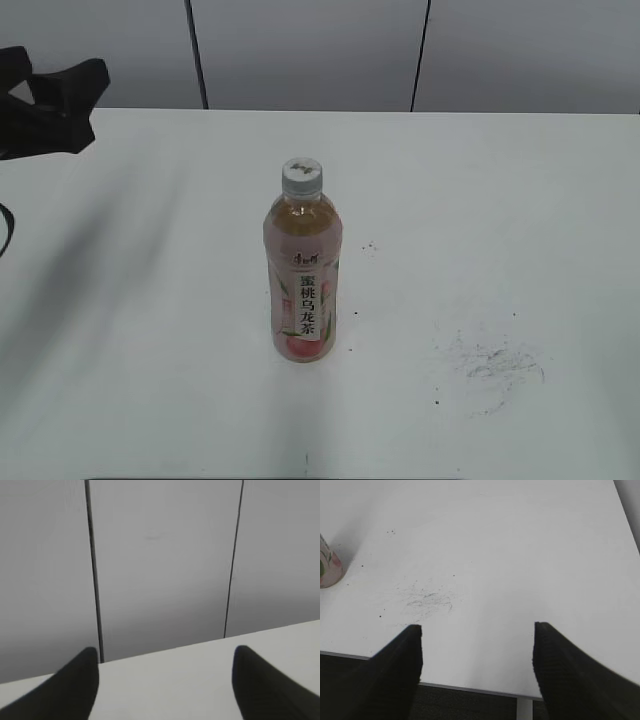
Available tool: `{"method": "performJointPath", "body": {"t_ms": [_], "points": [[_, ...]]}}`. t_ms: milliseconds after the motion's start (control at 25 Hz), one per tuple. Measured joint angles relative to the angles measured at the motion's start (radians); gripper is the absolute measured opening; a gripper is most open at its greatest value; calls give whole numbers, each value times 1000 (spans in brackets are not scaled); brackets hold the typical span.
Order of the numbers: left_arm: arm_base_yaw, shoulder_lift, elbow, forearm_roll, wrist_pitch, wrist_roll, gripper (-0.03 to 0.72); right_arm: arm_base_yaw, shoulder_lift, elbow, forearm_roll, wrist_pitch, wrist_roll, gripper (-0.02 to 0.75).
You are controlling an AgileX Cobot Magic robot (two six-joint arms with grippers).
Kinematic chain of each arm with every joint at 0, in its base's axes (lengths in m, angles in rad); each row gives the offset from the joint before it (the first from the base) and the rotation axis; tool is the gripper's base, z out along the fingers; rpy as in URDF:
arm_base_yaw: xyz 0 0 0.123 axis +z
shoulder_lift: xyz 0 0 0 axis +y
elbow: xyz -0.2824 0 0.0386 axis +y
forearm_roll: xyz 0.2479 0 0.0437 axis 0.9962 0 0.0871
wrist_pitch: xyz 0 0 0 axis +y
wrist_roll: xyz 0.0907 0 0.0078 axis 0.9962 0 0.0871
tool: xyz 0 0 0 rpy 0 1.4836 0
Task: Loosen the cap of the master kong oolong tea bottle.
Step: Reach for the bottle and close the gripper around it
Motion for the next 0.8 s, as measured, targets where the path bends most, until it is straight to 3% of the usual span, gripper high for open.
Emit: {"method": "performJointPath", "body": {"t_ms": [200, 400, 600, 800], "points": [[0, 0, 1, 28, -22, 0, 480, 0, 0, 0, 0, 0, 0, 522], [0, 20, 84, 58, -49, -21, 578, 0, 0, 0, 0, 0, 0, 522], [0, 74, 233, 79, -262, -70, 610, 0, 0, 0, 0, 0, 0, 522], [0, 158, 290, 223, -327, -76, 601, 0, 0, 0, 0, 0, 0, 522]]}}
